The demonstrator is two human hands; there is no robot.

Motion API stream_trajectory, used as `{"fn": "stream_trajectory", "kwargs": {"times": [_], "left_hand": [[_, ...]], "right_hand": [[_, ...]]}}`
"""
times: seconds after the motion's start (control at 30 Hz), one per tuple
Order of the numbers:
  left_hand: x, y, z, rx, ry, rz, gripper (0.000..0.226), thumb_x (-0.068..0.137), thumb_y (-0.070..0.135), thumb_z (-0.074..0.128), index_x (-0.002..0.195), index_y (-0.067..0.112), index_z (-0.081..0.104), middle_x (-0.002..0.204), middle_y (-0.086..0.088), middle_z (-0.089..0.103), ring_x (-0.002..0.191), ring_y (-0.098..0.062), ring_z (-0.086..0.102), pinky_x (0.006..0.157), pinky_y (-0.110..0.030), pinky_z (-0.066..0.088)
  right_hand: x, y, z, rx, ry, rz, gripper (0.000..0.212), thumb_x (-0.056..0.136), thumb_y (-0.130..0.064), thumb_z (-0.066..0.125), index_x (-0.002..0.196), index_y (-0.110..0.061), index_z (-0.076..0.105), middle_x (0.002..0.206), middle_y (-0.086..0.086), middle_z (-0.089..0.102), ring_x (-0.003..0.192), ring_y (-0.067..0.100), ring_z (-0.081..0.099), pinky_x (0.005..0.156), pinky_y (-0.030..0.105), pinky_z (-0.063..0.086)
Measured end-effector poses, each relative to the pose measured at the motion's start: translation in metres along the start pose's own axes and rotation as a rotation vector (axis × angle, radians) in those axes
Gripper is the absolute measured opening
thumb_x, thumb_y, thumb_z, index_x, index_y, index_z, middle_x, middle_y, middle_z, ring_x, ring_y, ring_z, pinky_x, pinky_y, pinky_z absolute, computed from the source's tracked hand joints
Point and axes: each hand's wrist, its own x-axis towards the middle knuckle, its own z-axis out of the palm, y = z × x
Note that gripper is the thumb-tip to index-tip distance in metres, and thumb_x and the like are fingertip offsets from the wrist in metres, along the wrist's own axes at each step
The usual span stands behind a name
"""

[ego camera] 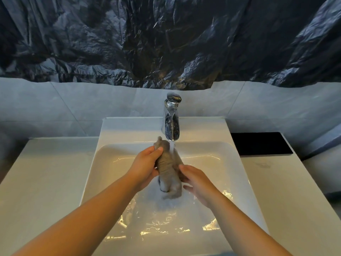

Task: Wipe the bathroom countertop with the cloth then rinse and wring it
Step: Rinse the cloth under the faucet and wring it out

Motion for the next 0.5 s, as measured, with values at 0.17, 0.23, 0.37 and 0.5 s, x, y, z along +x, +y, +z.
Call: {"fn": "stream_trajectory", "kwargs": {"times": [0.17,0.23,0.37,0.5], "left_hand": [[0.008,0.000,-0.014,0.516,0.145,-0.006,0.031,0.093,0.022,0.056,0.094,-0.008,0.064,0.088,-0.020,0.065,0.080,-0.029,0.065,0.080,-0.048,0.057],[0.007,-0.002,-0.021,0.739,0.152,-0.038,0.037,0.091,0.033,0.059,0.094,-0.004,0.064,0.091,-0.017,0.067,0.081,-0.027,0.068,0.081,-0.044,0.057],[-0.002,-0.021,-0.029,0.887,-0.070,-0.001,0.072,0.087,0.055,0.055,0.146,0.023,0.030,0.142,0.006,0.041,0.129,-0.022,0.043,0.105,-0.038,0.038],[-0.004,-0.033,-0.021,0.683,-0.127,0.058,0.045,0.091,0.040,0.057,0.133,0.027,0.050,0.115,0.009,0.064,0.105,-0.008,0.059,0.097,-0.032,0.046]], "right_hand": [[0.003,-0.011,-0.002,0.049,0.181,-0.139,0.025,0.095,-0.033,0.049,0.096,-0.016,0.068,0.098,0.009,0.072,0.095,0.024,0.067,0.089,0.043,0.052],[0.002,-0.017,-0.002,0.003,0.178,-0.169,0.027,0.094,-0.036,0.049,0.092,-0.018,0.068,0.096,0.009,0.072,0.096,0.026,0.067,0.091,0.044,0.052],[0.001,-0.032,0.002,0.046,0.043,-0.199,0.034,0.101,-0.028,0.039,0.089,-0.003,0.059,0.079,0.014,0.070,0.071,0.030,0.058,0.069,0.039,0.046],[0.008,-0.044,0.003,0.270,0.048,-0.145,0.025,0.100,-0.023,0.046,0.094,-0.005,0.062,0.094,0.016,0.067,0.091,0.026,0.063,0.089,0.043,0.050]]}}
